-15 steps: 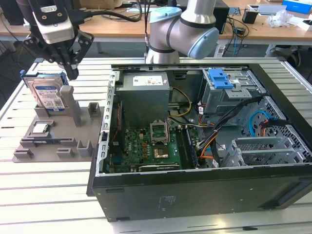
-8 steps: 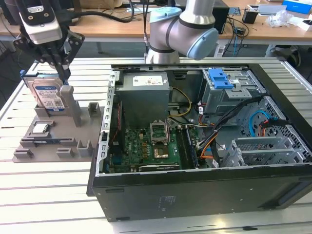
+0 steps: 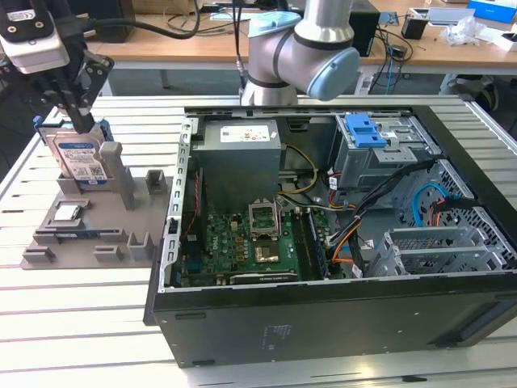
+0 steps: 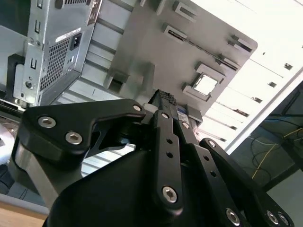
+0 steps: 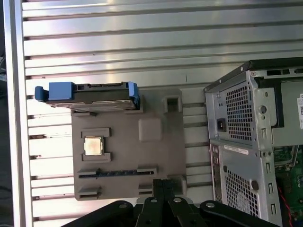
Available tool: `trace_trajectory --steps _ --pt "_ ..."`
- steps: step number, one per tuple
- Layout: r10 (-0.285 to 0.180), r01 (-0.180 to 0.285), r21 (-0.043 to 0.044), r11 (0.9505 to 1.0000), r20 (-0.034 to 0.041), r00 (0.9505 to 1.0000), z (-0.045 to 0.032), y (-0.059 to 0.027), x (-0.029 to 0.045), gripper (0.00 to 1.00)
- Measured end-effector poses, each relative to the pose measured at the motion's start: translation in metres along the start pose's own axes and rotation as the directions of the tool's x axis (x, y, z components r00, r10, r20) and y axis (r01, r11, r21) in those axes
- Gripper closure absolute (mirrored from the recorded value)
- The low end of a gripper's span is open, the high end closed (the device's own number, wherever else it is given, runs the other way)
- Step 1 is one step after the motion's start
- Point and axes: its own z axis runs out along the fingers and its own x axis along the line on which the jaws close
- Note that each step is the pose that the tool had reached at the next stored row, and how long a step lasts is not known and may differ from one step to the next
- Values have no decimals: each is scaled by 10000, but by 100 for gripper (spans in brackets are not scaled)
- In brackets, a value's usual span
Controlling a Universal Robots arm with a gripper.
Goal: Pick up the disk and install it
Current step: 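Reach for the disk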
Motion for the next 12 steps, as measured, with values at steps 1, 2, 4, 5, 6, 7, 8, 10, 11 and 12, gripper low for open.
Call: trace_trajectory --steps 1,2,4,5,6,7,8,10,11,12 --pt "0 0 0 10000 0 10000 0 -1 27 89" --pt "-1 1 -1 10000 0 10000 0 -2 50 89" --pt "-1 1 0 10000 0 10000 0 -3 104 89" --pt "-2 2 0 10000 0 10000 0 -4 134 89" --pt "-1 1 0 10000 0 10000 0 -4 153 89" --pt "-1 1 7 10000 0 10000 1 -5 192 89" --pt "-1 1 37 10000 3 10000 2 -6 247 89" --pt "-5 5 92 10000 8 10000 1 -7 351 89" --pt "-5 5 106 9999 9 10000 2 -4 385 89" --pt "-4 4 131 9999 13 10000 4 15 415 89"
